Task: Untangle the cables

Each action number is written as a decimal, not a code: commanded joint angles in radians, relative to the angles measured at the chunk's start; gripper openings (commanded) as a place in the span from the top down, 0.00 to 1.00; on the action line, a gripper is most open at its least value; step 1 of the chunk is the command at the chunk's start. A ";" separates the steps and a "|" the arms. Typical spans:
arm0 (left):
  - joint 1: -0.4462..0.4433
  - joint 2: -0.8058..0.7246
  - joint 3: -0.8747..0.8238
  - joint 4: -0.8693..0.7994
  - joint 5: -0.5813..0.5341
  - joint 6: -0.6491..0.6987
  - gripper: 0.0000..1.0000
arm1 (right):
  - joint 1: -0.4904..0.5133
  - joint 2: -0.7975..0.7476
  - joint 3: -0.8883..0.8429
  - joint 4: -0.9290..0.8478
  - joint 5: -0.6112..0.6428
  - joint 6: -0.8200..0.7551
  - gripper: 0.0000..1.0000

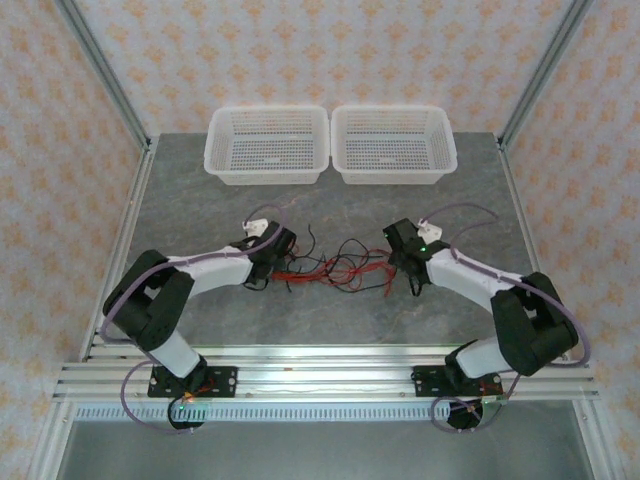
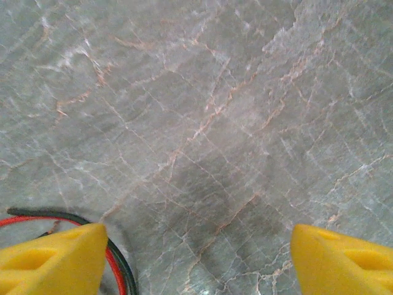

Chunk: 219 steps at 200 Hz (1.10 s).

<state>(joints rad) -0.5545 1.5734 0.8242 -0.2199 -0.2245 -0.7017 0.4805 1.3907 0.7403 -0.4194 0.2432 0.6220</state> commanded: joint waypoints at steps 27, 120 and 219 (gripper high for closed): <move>-0.008 -0.152 0.148 -0.059 0.056 0.080 0.49 | -0.003 -0.060 0.104 -0.069 0.006 -0.055 0.16; -0.009 -0.500 0.139 -0.054 0.028 0.173 0.14 | 0.097 -0.265 0.263 -0.112 -0.280 -0.227 0.21; 0.026 -0.673 -0.019 -0.007 0.150 0.100 0.01 | 0.497 0.124 0.474 -0.003 -0.330 -0.552 0.37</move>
<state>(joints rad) -0.5365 0.9508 0.8131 -0.2207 -0.0814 -0.5858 0.9363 1.4296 1.1431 -0.4603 -0.0795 0.2462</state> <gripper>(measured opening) 0.994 0.641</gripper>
